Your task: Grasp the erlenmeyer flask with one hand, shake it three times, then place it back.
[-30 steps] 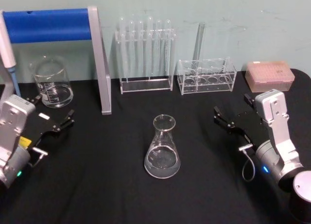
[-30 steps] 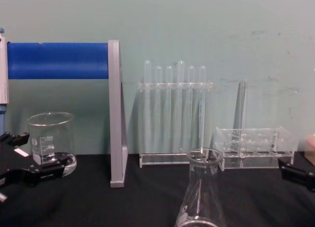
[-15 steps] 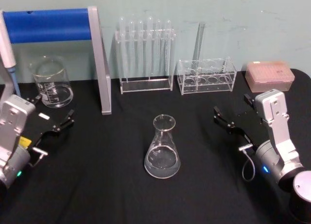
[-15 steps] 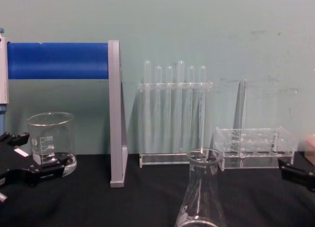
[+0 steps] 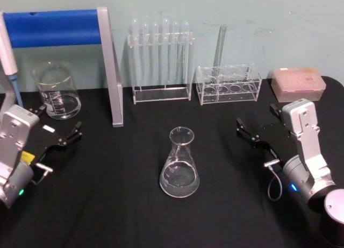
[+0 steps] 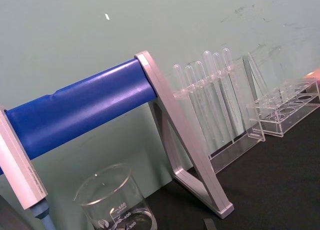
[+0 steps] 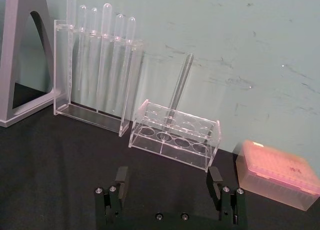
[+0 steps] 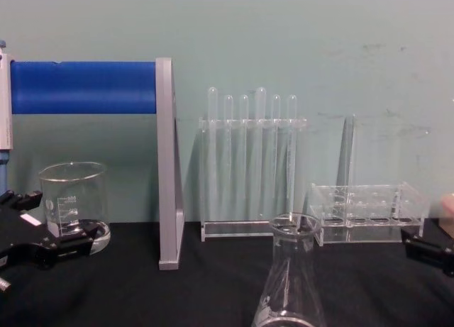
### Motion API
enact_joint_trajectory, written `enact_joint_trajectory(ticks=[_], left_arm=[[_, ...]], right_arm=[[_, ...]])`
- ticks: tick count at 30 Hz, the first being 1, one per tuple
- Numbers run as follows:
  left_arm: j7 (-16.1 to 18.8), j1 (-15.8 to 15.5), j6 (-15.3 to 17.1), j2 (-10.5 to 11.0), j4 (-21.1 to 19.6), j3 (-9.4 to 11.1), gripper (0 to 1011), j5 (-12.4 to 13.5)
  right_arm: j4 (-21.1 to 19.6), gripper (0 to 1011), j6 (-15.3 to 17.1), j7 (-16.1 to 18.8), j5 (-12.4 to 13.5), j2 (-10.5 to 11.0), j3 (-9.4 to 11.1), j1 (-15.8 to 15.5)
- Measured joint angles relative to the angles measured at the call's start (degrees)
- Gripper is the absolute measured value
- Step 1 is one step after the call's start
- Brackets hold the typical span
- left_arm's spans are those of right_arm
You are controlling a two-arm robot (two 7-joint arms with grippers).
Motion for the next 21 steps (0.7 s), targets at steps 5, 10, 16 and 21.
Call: enact_joint_trajectory(ticks=[5,10,16,21], left_arm=[[0.0,0.0,0.0,0.0,0.0,0.0,1001,0.0],[0.0,0.0,0.0,0.0,0.0,0.0,1000,0.0],[0.0,0.0,0.0,0.0,0.0,0.0,1001,0.0],[0.0,0.0,0.0,0.0,0.0,0.0,1001,0.0]], right_arm=[[0.0,1000,0.0,0.0,0.0,0.0,0.0,0.0],[0.0,1000,0.0,0.0,0.0,0.0,0.0,0.0],[0.0,1000,0.0,0.0,0.0,0.0,0.0,0.0],[0.0,1000,0.0,0.0,0.0,0.0,0.0,0.0]])
